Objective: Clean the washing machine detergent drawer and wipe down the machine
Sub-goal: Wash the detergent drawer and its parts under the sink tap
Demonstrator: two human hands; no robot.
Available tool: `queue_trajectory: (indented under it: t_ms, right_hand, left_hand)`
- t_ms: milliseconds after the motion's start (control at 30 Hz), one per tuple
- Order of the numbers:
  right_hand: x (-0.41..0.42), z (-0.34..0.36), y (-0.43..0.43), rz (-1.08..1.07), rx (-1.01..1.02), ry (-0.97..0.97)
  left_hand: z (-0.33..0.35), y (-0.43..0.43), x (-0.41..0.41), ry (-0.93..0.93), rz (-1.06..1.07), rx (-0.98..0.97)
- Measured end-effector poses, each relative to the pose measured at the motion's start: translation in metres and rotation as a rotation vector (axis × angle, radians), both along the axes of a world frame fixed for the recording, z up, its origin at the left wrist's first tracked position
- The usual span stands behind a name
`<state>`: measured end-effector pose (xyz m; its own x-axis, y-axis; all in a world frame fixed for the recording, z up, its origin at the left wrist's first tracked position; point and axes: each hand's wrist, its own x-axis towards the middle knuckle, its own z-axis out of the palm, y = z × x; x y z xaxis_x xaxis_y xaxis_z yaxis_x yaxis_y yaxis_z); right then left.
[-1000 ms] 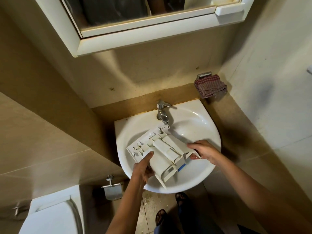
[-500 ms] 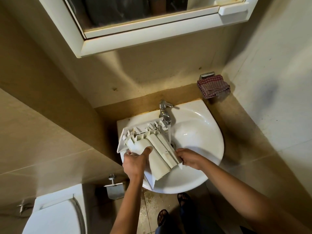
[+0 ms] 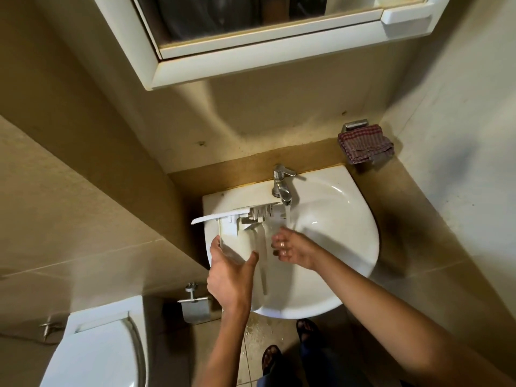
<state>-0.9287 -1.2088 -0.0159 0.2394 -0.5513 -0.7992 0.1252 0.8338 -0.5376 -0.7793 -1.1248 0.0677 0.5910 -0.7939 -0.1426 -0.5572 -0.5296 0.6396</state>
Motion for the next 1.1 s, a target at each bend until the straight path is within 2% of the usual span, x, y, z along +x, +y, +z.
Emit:
queue_trajectory:
  t_ms: [100, 267, 333, 400, 467, 600, 800, 967, 1100]
  right_hand:
    - [-0.008, 0.021, -0.021, -0.174, 0.037, -0.200]
    - [-0.013, 0.063, -0.035, -0.168, -0.021, -0.327]
    - [-0.018, 0.070, -0.035, -0.144, -0.070, -0.263]
    - [-0.027, 0.064, -0.033, -0.110, -0.103, -0.103]
    - [-0.036, 0.052, -0.030, -0.055, -0.121, 0.025]
    - [-0.042, 0.031, -0.027, -0.037, -0.103, -0.137]
    - [-0.049, 0.000, -0.029, 0.107, -0.089, -0.158]
    - [-0.068, -0.016, -0.037, 0.184, -0.144, 0.001]
    - [-0.079, -0.032, -0.041, 0.097, -0.160, 0.116]
  left_hand:
    - [0.004, 0.000, -0.001, -0.032, -0.043, -0.053]
    - [0.003, 0.000, -0.025, -0.066, -0.237, -0.222]
    - [-0.001, -0.002, -0.034, -0.175, -0.375, -0.244]
    - [-0.005, -0.004, -0.039, -0.285, -0.475, -0.255]
    - [-0.010, -0.003, -0.039, -0.316, -0.557, -0.242]
    - [-0.028, 0.005, -0.038, -0.317, -0.655, -0.160]
    - [-0.048, 0.009, -0.045, -0.380, -0.734, -0.107]
    - [-0.066, -0.007, -0.046, -0.446, -0.804, -0.038]
    - [-0.079, -0.015, -0.051, -0.471, -0.868, 0.056]
